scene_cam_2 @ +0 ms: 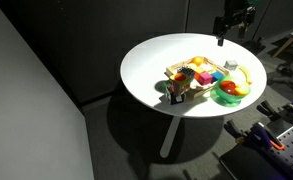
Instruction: Place the orange soft cube and place it on the black one
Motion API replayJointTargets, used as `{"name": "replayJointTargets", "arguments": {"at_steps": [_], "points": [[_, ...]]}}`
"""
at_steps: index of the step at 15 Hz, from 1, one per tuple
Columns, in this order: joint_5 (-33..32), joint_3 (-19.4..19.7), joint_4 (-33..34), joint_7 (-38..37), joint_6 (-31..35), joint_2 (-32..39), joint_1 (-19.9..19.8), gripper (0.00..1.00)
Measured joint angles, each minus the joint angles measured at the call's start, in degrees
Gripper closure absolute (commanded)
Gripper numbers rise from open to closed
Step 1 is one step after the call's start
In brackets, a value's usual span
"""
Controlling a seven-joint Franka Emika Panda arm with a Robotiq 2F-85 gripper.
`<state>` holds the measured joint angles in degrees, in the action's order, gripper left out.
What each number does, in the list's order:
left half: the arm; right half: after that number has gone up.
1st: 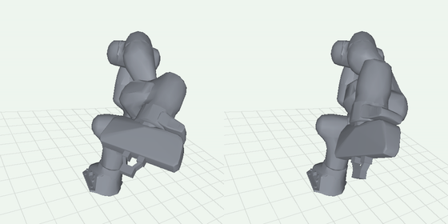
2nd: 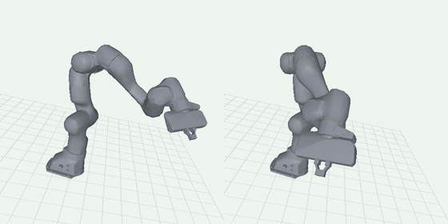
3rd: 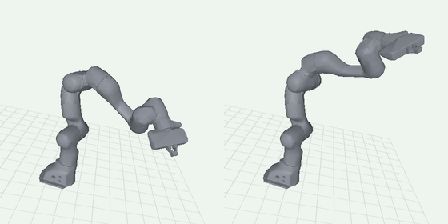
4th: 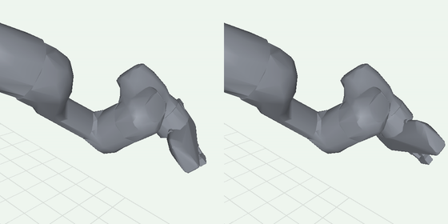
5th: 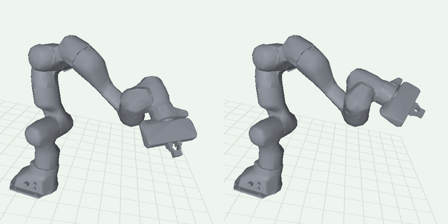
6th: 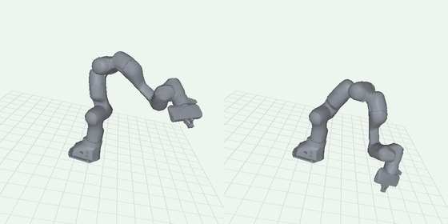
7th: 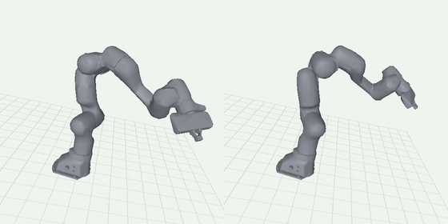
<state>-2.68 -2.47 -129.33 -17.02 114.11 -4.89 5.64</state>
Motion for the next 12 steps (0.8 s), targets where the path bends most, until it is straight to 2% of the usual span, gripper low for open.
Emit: {"name": "replayJointTargets", "arguments": {"at_steps": [12], "points": [[1.22,0.0,-8.16,7.59,0.25,-13.22,-1.0,0.0]]}}
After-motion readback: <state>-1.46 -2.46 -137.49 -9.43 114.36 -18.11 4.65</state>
